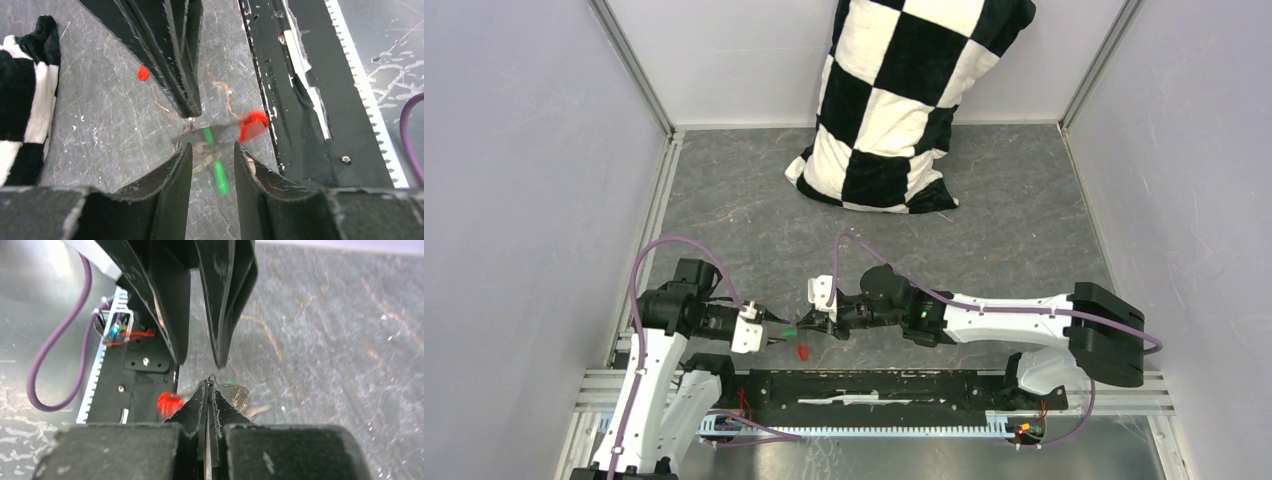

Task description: Put the keys on the keyring

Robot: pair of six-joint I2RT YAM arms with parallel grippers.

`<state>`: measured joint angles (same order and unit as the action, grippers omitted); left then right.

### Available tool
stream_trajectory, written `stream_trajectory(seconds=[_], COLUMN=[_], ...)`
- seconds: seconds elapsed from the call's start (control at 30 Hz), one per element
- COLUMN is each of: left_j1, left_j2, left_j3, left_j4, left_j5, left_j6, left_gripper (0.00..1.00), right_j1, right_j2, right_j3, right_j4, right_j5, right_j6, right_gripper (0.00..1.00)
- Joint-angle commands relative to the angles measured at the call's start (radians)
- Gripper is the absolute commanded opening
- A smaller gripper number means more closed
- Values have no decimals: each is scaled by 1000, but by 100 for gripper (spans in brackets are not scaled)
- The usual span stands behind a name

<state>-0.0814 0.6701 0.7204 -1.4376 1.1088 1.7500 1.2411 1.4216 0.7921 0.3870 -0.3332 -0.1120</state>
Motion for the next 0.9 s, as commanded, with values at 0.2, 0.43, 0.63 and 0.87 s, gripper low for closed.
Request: stream_trajectory(seconds=[0.2, 0.43, 0.63, 0.87], left_j1=[-17, -17, -18, -17], left_j2=[22, 14, 8, -4], left_j3=[113, 193, 210, 221], left_j4=[-26, -26, -23, -28], left_j5=[116, 130, 124, 77], left_j6=[31, -83, -124, -207], left_gripper=[41, 39, 32, 24], right_j1=[-1, -1, 0, -3], right_j2=[-30, -33, -32, -63], right_j3=[183, 208, 216, 200], right_j4=[-67, -114, -128, -128], right_j5=[-89, -89, -98, -67], right_j6=[-38, -45, -40, -30], right_gripper=[0, 0, 0, 0])
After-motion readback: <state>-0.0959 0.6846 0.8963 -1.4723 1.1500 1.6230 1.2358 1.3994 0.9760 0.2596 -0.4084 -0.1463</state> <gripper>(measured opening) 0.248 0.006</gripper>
